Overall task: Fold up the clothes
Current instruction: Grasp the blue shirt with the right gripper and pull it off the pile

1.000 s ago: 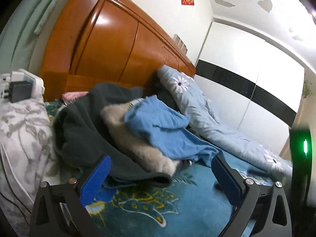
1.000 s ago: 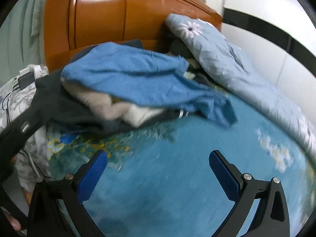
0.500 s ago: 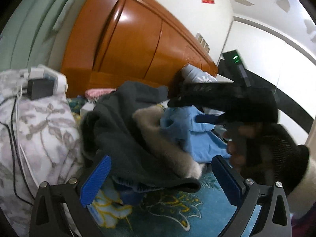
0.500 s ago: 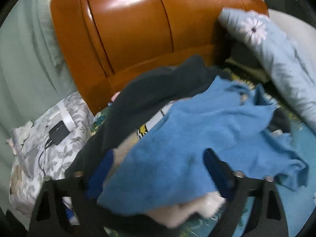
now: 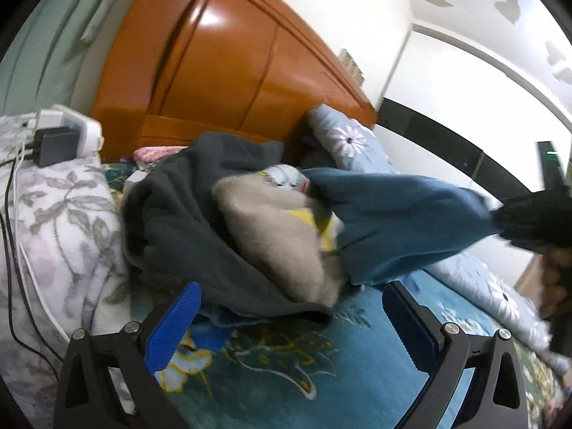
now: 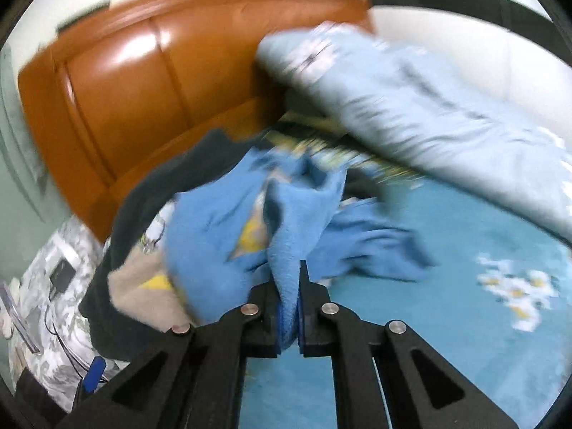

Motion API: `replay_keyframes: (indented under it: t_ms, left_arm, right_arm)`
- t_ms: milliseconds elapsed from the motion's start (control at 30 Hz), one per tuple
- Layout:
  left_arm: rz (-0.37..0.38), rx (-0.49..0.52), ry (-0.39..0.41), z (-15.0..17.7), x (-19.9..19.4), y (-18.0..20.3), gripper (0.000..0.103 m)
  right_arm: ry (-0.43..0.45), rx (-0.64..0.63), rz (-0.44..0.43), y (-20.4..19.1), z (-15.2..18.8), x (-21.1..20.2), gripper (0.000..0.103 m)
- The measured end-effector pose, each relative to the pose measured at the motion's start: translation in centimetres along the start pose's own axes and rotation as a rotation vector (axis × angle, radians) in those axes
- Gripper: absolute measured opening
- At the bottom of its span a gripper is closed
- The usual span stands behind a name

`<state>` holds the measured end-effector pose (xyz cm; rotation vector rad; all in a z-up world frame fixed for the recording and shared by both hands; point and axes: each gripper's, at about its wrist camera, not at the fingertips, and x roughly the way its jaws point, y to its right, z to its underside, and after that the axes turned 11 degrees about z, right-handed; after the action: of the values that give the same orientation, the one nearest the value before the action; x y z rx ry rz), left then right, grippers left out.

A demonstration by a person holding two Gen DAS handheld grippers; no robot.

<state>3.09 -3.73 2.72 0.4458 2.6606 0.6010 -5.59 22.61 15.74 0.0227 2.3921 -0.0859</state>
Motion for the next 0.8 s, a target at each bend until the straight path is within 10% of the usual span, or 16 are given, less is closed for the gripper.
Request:
replay_keyframes:
  t_ms: [433,800]
  left_arm:
    - [0.365,0.058,-0.180,1.3,0.2,13.8,0.103]
    - [0.622,0.089,-0.307,0.1,2.2,22.6,0.103]
  right_arm:
    - [0.341,0.110,0.327,21.3,0.9,-25.9,0.005]
    - [0.464,0.024,0.022,19.7,-0.3,-31.7,0.005]
